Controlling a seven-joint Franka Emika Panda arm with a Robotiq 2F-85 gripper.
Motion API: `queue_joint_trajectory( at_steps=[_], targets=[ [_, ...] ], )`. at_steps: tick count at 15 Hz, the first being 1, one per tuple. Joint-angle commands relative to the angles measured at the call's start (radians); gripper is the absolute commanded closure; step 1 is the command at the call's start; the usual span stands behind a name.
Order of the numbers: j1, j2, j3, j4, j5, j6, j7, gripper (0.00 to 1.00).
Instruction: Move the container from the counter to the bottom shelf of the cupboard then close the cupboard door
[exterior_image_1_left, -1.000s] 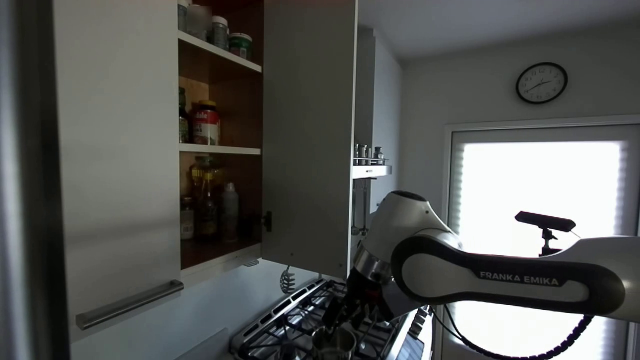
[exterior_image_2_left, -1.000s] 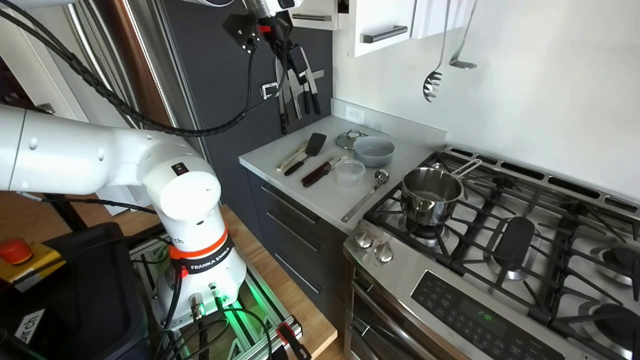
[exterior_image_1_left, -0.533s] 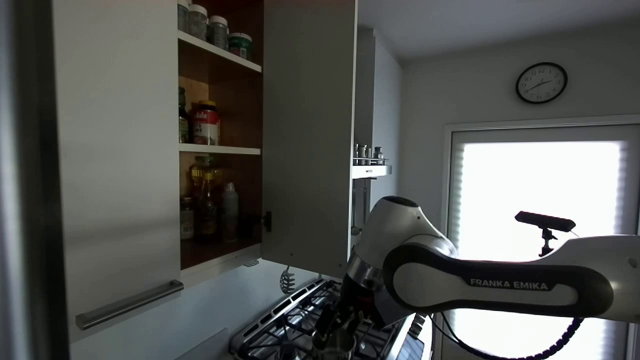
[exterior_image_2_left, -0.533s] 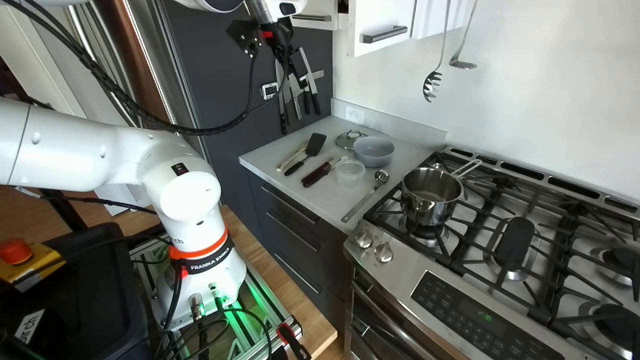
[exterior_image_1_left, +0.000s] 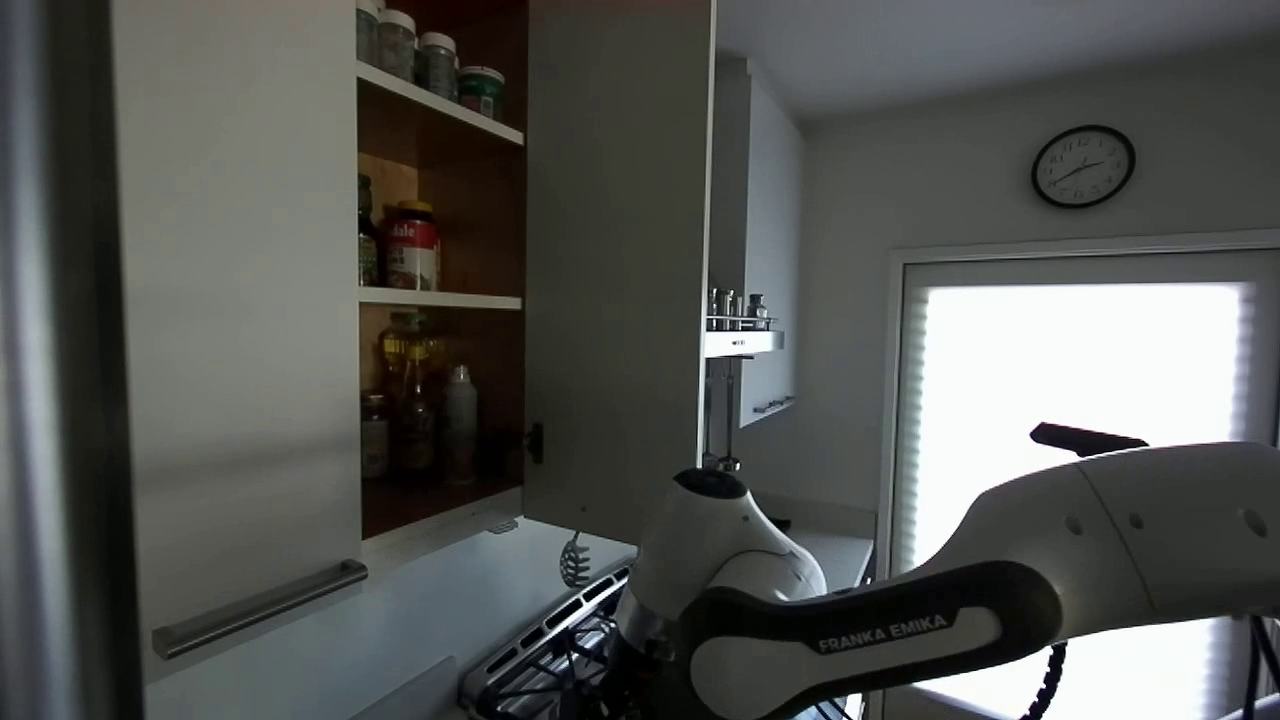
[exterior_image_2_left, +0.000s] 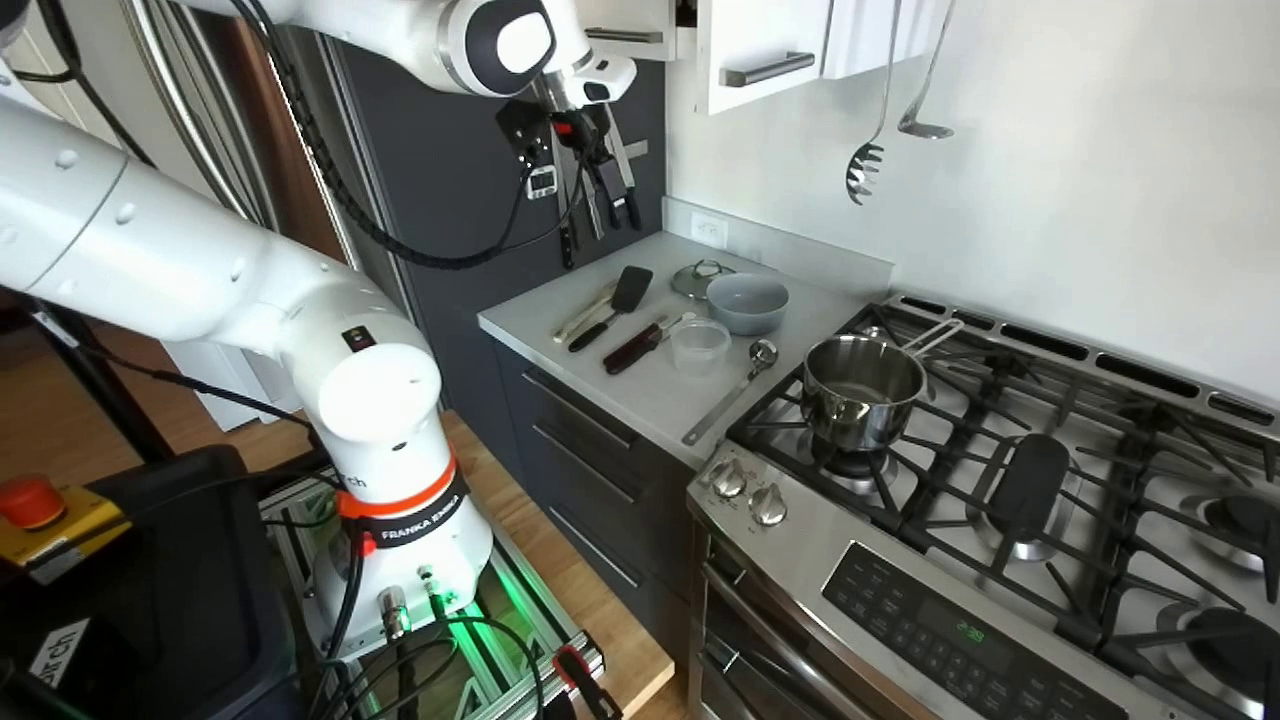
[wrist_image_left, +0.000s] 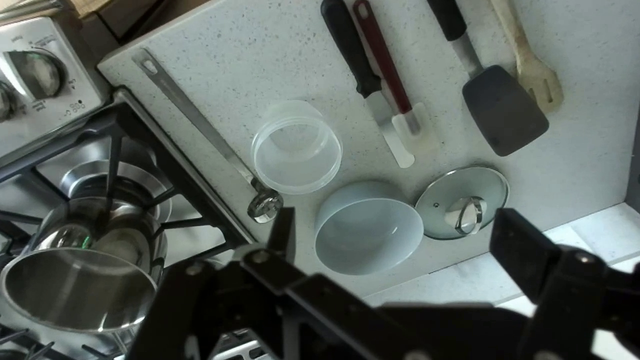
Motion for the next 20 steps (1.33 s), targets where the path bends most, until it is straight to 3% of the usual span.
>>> queue_joint_trajectory(
  at_steps=[1, 6, 7, 12, 17, 20],
  targets=[
    [-0.015, 0.154, 0.012, 0.022, -0.015, 0.094, 0.055, 0.00],
    [-0.013, 0.295, -0.001, 0.059, -0.036, 0.170, 0.093, 0.00],
    [0.006, 0.235, -0.019, 0.030, -0.031, 0.146, 0.070, 0.00],
    [0.009, 0.293, -0.025, 0.060, -0.032, 0.157, 0.076, 0.00],
    [-0.043, 0.420, -0.035, 0.084, -0.069, 0.195, 0.198, 0.00],
    [-0.039, 0.500, -0.066, 0.103, -0.086, 0.223, 0.246, 0.00]
  ],
)
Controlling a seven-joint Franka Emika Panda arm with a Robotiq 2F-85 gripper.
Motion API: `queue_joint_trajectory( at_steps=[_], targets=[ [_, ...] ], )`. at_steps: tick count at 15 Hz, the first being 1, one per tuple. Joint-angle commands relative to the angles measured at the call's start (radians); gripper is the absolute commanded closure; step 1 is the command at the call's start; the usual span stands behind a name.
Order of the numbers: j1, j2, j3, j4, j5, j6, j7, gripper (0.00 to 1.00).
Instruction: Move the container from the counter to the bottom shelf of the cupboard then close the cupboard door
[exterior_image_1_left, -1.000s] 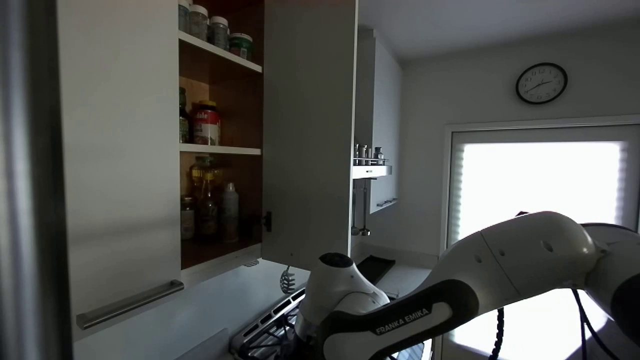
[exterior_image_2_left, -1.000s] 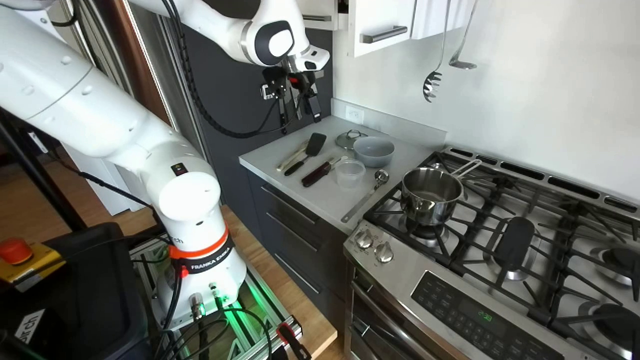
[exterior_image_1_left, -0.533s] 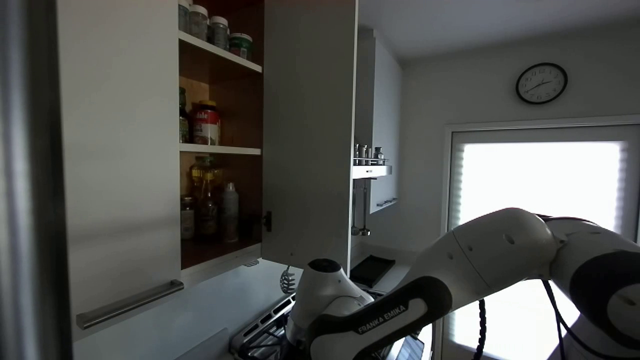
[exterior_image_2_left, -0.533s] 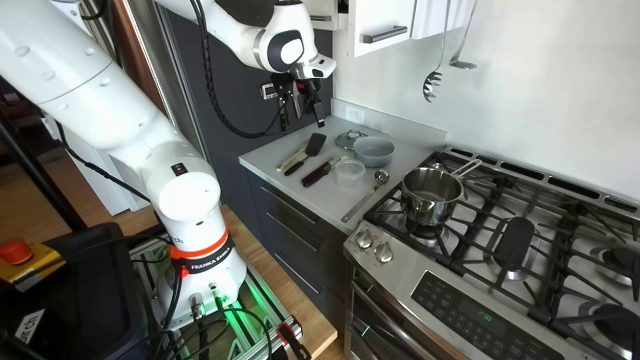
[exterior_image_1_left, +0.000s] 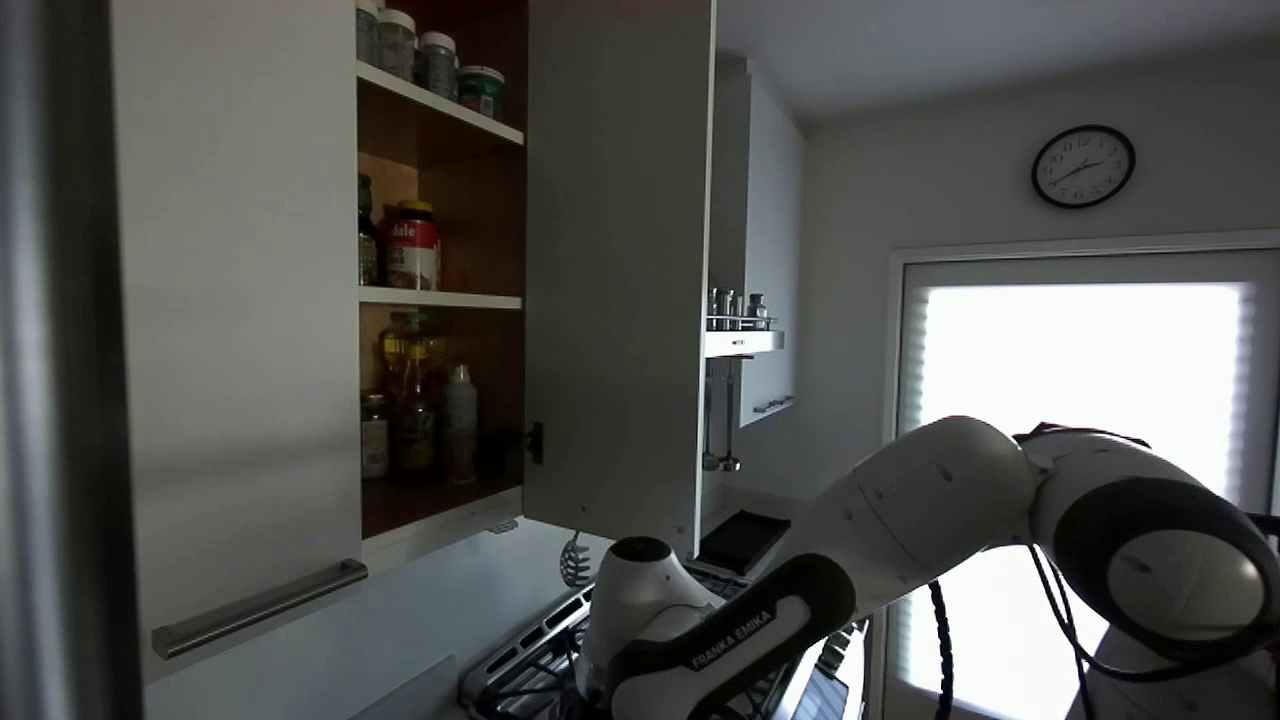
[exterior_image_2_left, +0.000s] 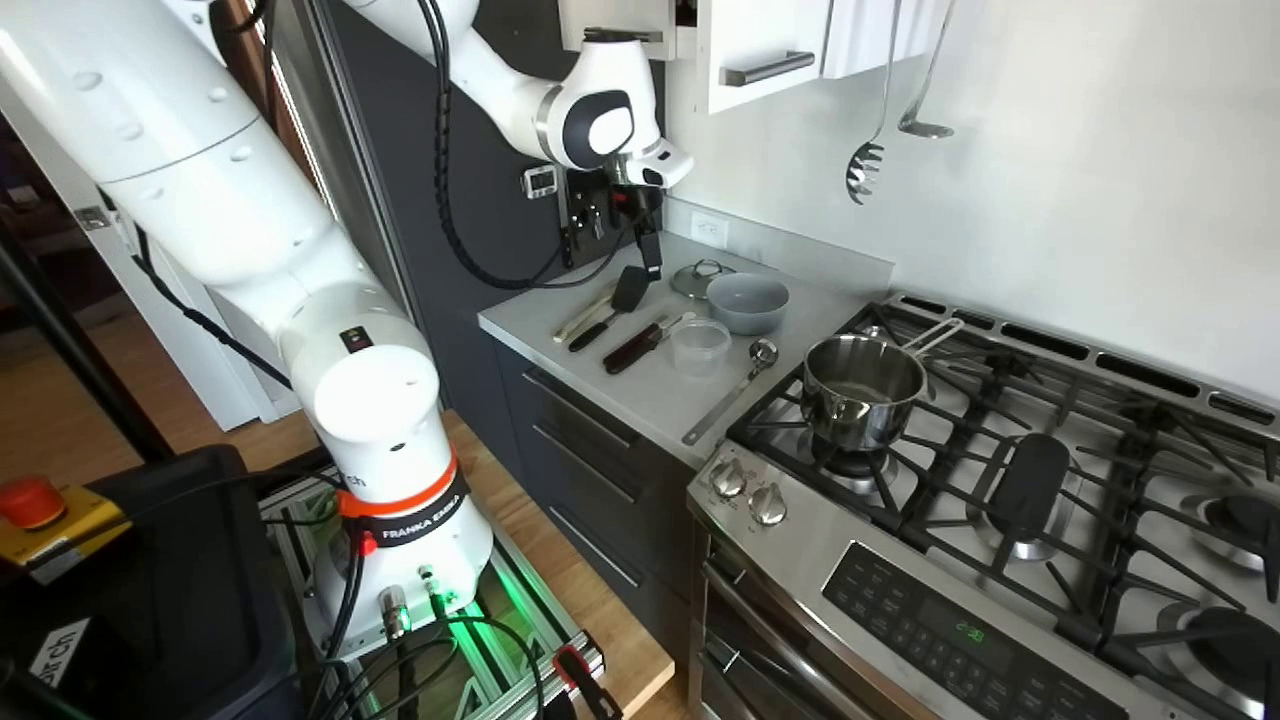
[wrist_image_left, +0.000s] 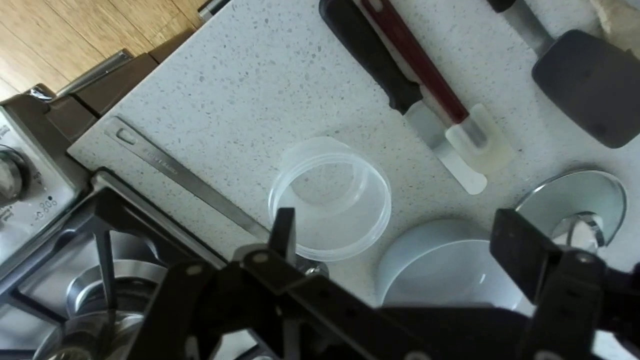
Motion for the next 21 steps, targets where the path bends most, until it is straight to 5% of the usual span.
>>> queue_joint_trajectory(
  at_steps=[1, 21],
  targets=[
    [0.004, 0.124, -0.038, 0.042, -0.038, 0.047, 0.078, 0.00],
    [0.161, 0.485, -0.259, 0.105, -0.102, 0.375, 0.289, 0.00]
  ],
)
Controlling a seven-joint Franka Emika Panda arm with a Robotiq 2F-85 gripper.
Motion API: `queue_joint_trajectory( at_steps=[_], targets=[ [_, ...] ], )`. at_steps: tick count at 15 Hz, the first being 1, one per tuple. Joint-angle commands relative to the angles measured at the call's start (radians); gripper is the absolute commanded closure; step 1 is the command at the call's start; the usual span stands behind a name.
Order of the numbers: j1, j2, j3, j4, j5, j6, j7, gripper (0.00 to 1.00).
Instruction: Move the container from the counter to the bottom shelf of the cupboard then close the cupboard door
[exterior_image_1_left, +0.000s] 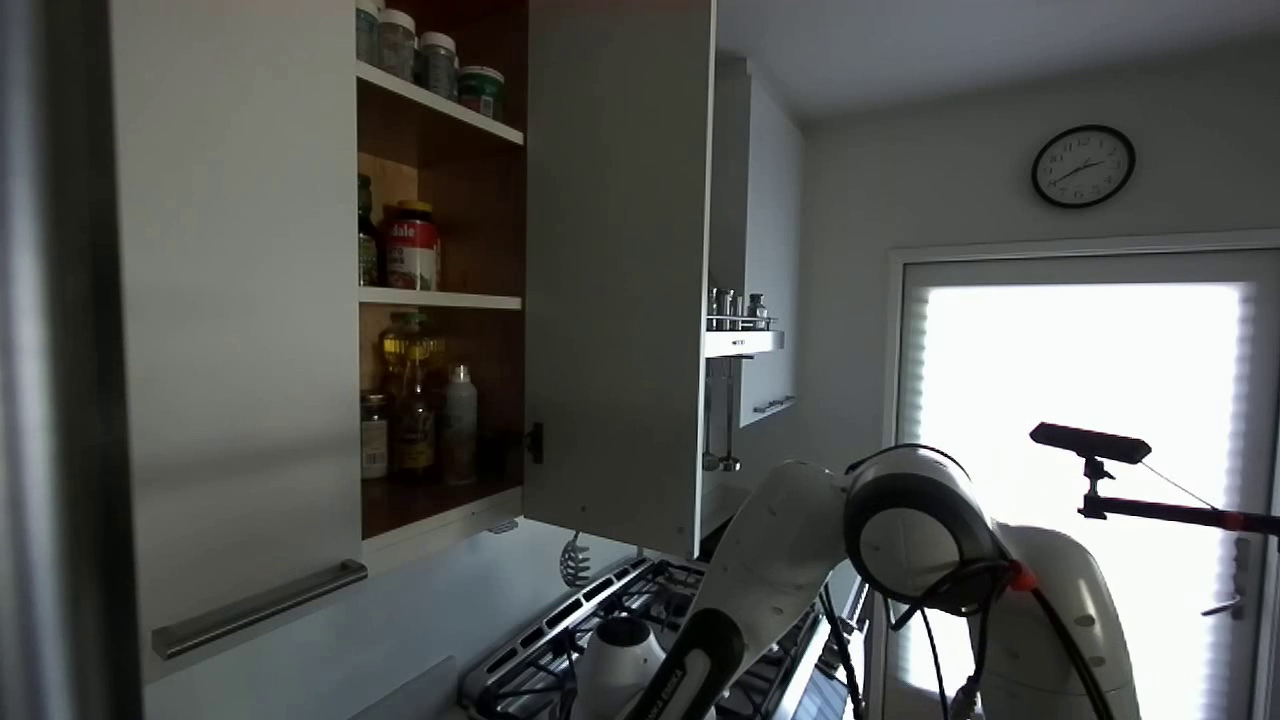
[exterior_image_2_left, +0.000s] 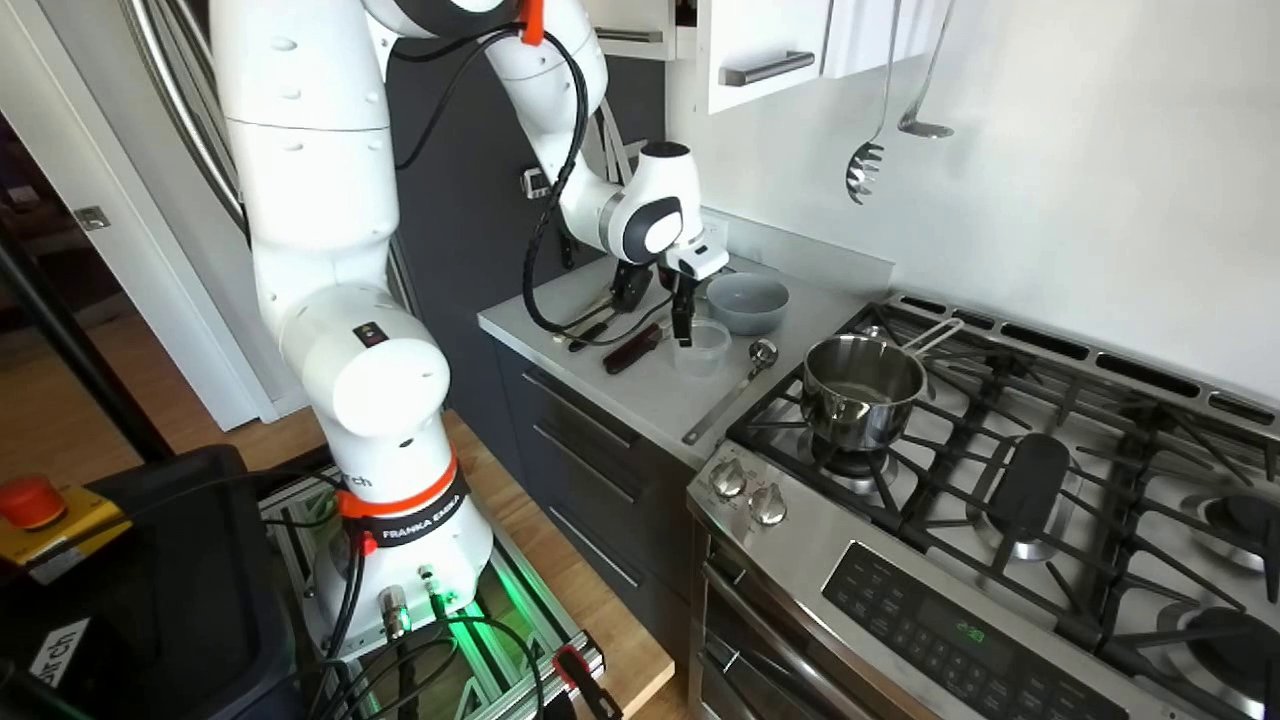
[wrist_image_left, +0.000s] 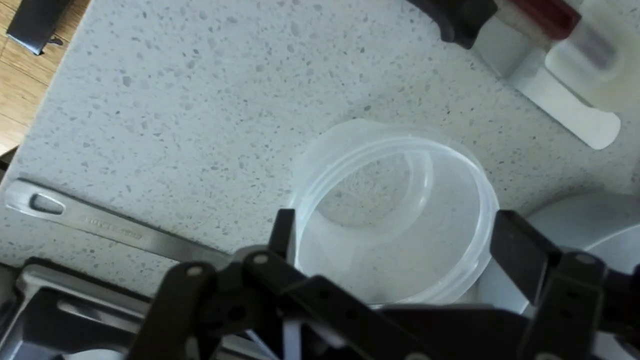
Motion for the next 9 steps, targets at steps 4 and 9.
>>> queue_joint_trajectory(
  at_steps=[4, 9],
  targets=[
    [0.078, 0.065, -0.088, 0.014, 0.008, 0.039, 0.062, 0.42],
    [0.099, 0.061, -0.114, 0.015, 0.001, 0.027, 0.084, 0.81]
  ],
)
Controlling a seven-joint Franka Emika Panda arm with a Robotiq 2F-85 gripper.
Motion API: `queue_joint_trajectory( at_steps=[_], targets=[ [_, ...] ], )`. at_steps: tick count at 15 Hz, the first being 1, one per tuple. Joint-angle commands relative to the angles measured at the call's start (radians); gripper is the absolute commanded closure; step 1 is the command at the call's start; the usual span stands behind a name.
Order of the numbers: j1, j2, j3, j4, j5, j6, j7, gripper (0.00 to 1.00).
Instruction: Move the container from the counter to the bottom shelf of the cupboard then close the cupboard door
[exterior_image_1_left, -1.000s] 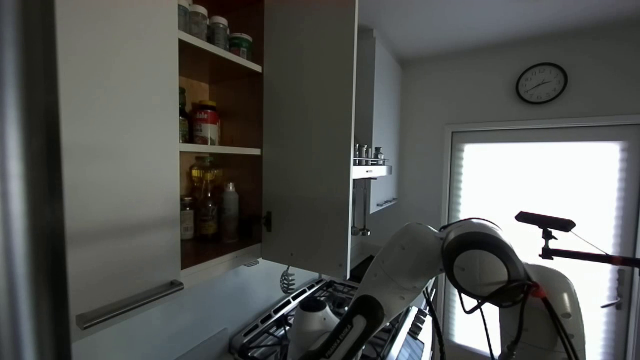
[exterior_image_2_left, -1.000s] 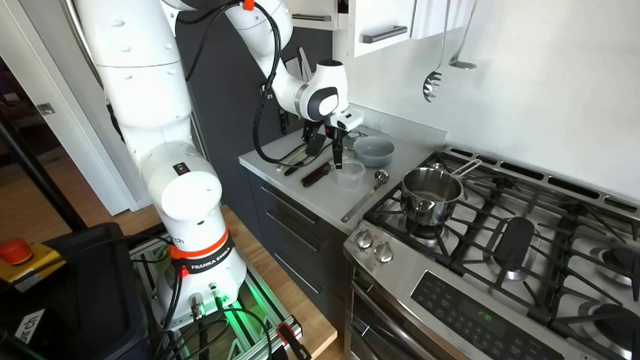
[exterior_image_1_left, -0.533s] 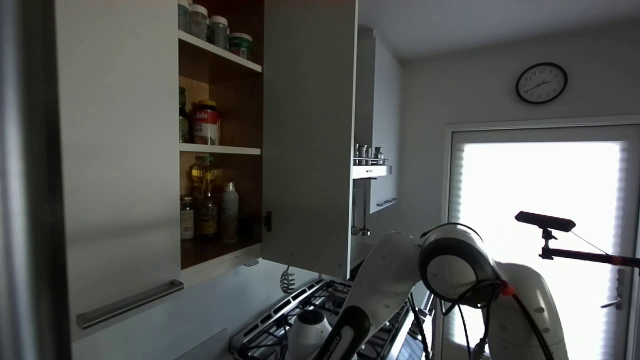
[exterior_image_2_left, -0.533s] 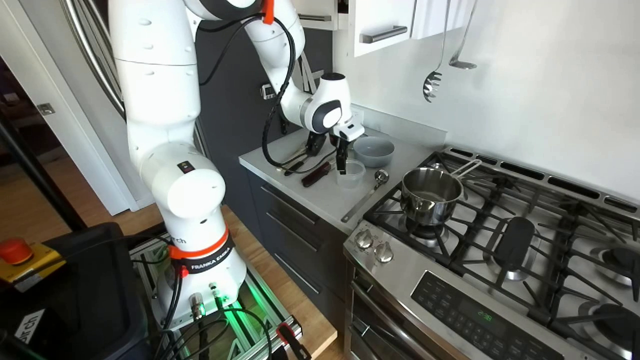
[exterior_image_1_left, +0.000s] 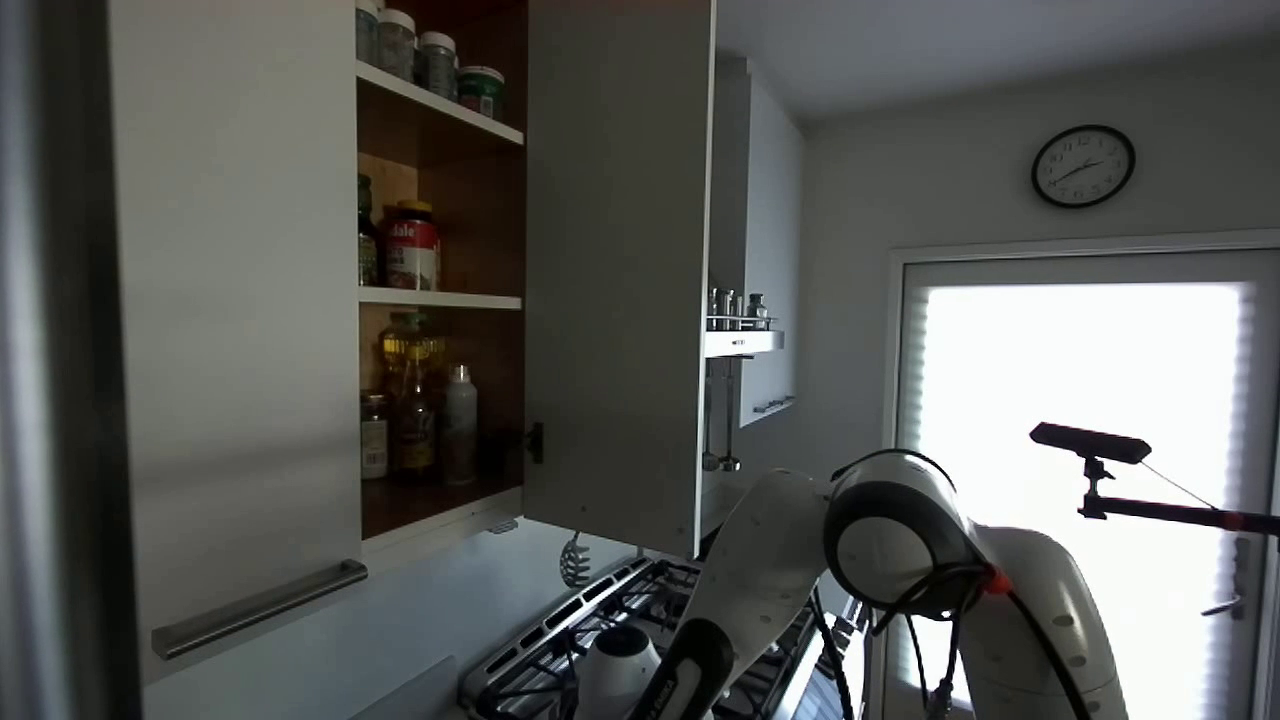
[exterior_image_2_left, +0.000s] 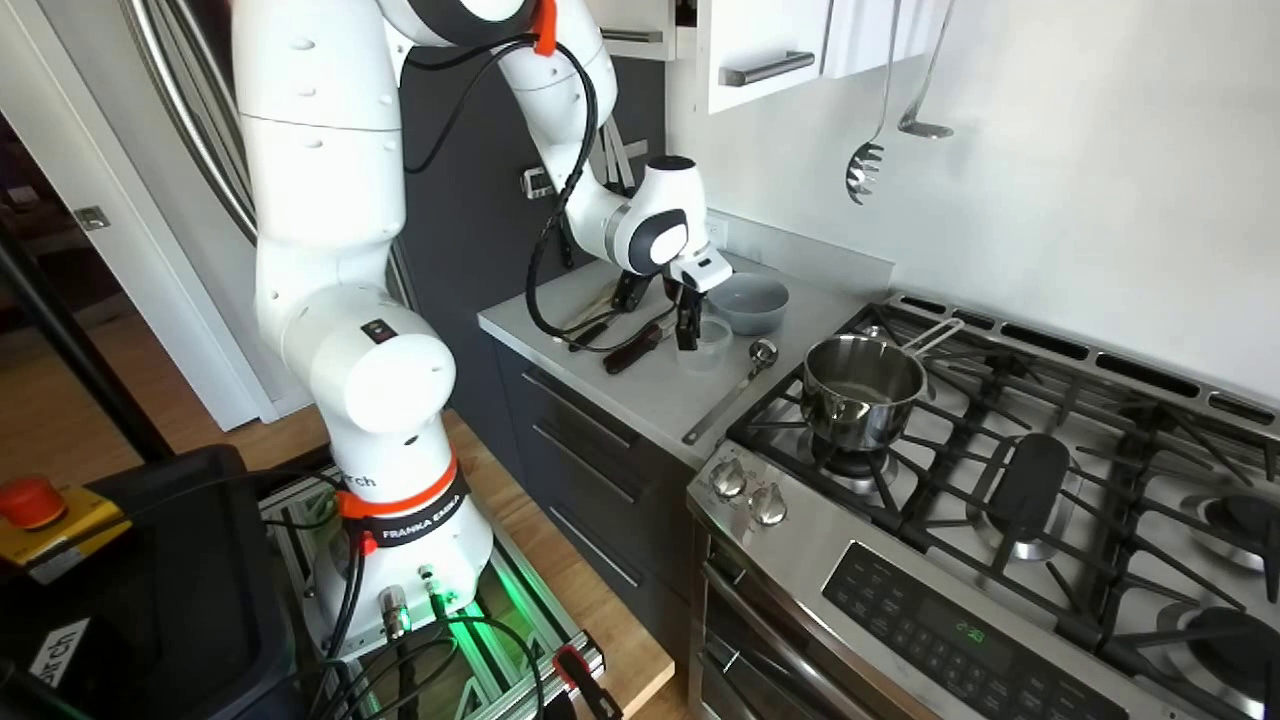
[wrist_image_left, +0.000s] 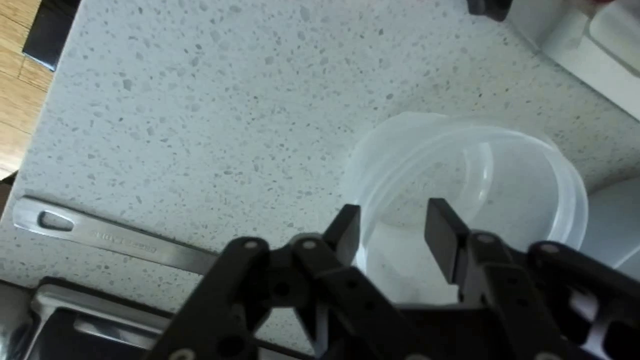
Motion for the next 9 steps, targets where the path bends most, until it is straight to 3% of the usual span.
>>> queue_joint_trajectory(
  at_steps=[1, 2, 4, 5, 7, 8, 9],
  targets=[
    [0.029, 0.011, -0.027, 0.001, 0.001, 0.010, 0.028, 0.89],
    [0.030, 0.012, -0.028, 0.001, 0.003, 0.009, 0.027, 0.96],
    [0.026, 0.015, -0.020, 0.001, 0.018, 0.010, 0.018, 0.57],
    [0.025, 0.016, -0.018, 0.002, 0.024, 0.009, 0.014, 0.57],
    [0.029, 0.015, -0.022, 0.001, 0.021, 0.010, 0.018, 0.44],
    [0.029, 0.014, -0.021, 0.000, 0.022, 0.012, 0.017, 0.46],
    [0.030, 0.014, -0.022, 0.000, 0.023, 0.010, 0.018, 0.78]
  ],
)
